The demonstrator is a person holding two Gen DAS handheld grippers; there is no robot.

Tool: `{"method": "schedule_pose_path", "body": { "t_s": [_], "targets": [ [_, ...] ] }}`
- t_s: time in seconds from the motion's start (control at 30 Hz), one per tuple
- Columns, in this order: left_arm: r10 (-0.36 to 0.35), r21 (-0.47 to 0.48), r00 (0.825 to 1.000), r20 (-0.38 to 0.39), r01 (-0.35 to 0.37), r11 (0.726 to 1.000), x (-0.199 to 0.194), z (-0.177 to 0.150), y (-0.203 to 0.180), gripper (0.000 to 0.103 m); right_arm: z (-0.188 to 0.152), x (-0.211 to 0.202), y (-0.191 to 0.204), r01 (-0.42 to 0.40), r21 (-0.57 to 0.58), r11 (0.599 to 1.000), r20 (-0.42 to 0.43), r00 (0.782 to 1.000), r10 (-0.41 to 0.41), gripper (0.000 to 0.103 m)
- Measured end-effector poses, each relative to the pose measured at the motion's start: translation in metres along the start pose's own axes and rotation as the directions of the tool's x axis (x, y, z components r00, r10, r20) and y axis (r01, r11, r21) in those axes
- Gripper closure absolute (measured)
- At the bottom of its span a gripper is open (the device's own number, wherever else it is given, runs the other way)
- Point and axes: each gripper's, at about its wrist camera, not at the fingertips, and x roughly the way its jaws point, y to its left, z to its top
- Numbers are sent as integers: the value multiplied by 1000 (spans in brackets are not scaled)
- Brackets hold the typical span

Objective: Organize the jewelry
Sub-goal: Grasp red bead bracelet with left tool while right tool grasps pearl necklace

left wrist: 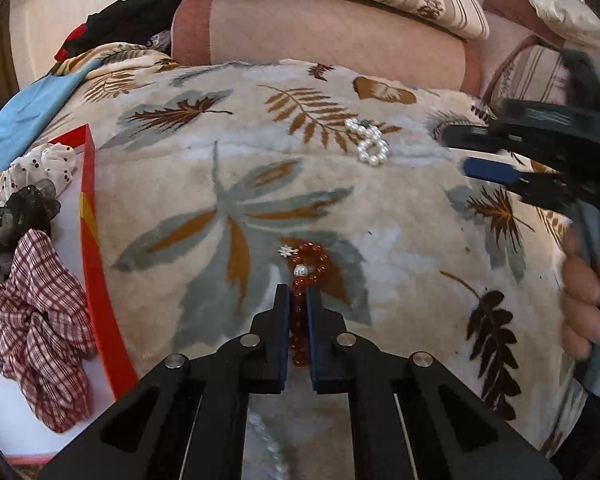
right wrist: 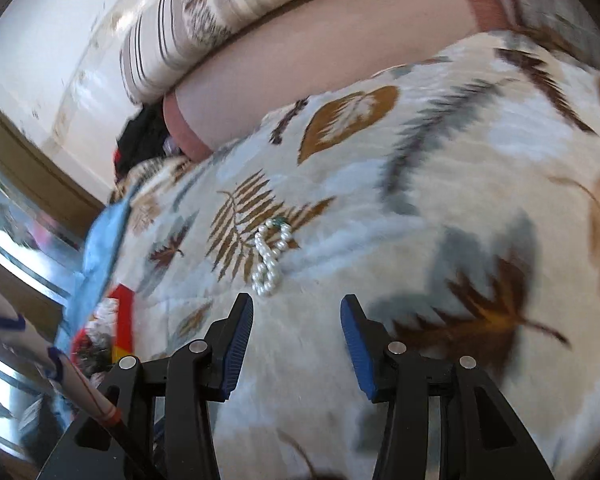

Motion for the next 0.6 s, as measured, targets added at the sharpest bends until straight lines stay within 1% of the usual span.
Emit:
{"method": "schedule_pose_path", "body": {
  "t_s": [0.07,0.13,0.2,0.23,0.27,0.3,0.33,0.37,0.43,0.5,0.6],
  "targets": [
    [-17,-10,1000,-1,17,1000,1,1,3,96,12,23,12,25,-31,999,-15,1000,-25,53],
    [-18,-3,1000,-1,18,1000,3,3,2,96,20,49,23,39,-67,997,-54,998,-42,53],
    [-20,10,1000,6,20,1000,3,5,-1,96,23,72,31,84,-105,991,-79,993,-92,54],
    [-15,18,1000,13,15,1000,3,6,-3,96,23,82,34,116,-130,985,-86,988,-128,55],
    [-8,30,1000,20,7,1000,3,7,-5,96,23,84,37,140,-145,980,-61,987,-150,68],
    [-10,38,1000,24,9,999,3,7,-7,96,24,85,41,158,-164,974,-46,985,-167,77],
    [-17,38,1000,27,16,999,2,7,-8,96,24,85,42,156,-176,972,-49,985,-167,88],
    [-18,45,999,35,17,999,1,7,-9,96,22,82,41,146,-173,974,-43,987,-155,93],
    [-15,61,998,53,12,998,-3,8,-13,96,17,70,36,125,-148,981,-34,991,-131,93],
    [-26,65,997,68,21,998,-6,8,-14,96,12,56,32,108,-137,985,-28,993,-113,93],
    [-43,65,996,82,38,997,-11,8,-16,96,-5,23,27,76,-128,989,-11,997,-78,93]
  ]
}}
